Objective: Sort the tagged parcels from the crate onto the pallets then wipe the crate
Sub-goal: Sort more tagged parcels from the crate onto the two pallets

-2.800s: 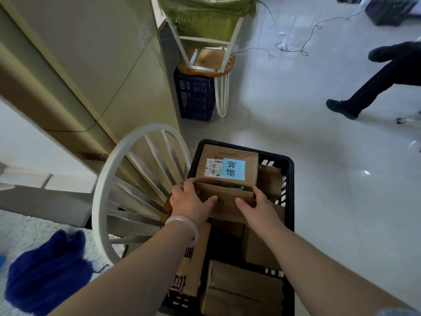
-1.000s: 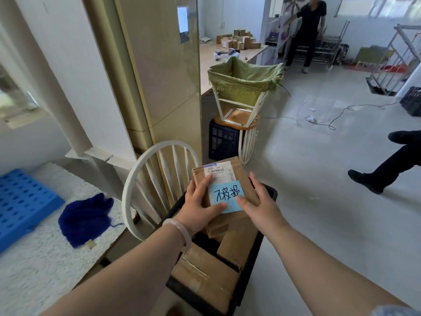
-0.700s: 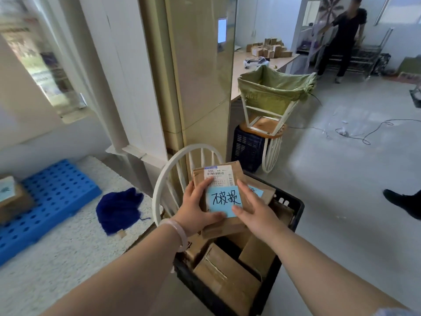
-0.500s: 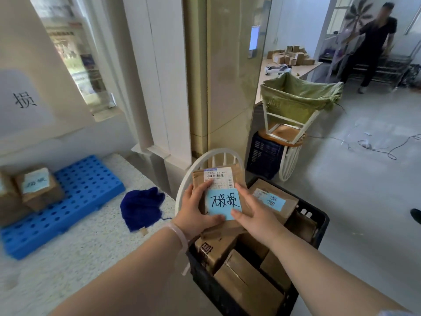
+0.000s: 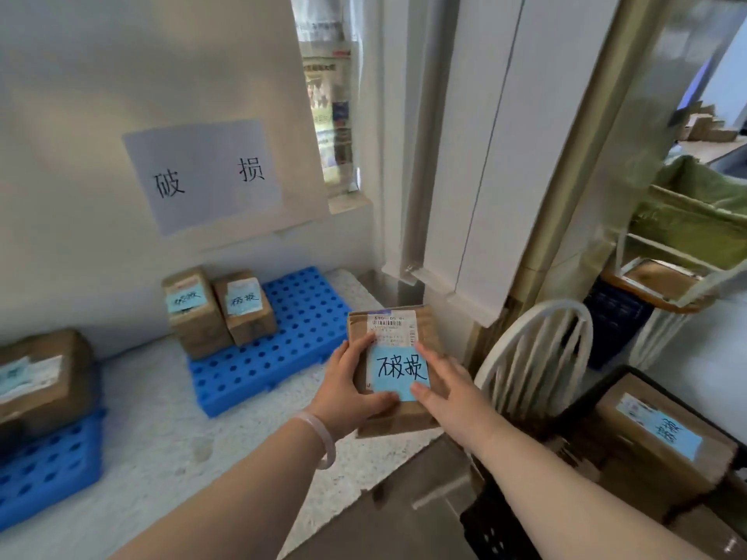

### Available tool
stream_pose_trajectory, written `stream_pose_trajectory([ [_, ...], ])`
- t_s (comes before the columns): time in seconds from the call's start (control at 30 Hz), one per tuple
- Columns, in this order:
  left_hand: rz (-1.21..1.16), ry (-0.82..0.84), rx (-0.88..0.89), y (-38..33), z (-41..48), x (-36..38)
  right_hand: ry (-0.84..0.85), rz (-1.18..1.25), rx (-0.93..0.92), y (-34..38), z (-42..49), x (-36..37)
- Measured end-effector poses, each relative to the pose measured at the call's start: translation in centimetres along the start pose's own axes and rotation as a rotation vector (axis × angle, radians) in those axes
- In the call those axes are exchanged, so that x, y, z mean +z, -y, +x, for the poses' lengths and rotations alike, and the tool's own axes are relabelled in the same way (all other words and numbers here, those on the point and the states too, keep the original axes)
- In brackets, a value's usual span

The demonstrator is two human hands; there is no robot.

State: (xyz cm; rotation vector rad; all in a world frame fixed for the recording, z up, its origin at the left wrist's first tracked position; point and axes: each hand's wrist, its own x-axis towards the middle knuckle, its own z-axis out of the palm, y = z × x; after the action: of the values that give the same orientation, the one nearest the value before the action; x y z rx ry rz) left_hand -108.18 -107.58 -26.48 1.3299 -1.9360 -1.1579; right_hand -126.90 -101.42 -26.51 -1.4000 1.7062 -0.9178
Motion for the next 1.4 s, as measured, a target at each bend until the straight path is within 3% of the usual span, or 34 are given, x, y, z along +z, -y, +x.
stream_pose_trajectory([
  [0.4,-0.063,-0.098,-0.13,7.8,0.2,-11.4,0.142,0.035,-0.059,5.9,7.2,11.3],
  [0.87,-0.193,-0.086,-0.291,12.1,8.9,-11.1,0.277,-0.072,0.049,4.2,19.1,12.2],
  [1.4,-0.134,-0.121,-0.492,17.9,18.3,-8.8,0.444,-0.203,0.081,-1.2,30.4,15.5],
])
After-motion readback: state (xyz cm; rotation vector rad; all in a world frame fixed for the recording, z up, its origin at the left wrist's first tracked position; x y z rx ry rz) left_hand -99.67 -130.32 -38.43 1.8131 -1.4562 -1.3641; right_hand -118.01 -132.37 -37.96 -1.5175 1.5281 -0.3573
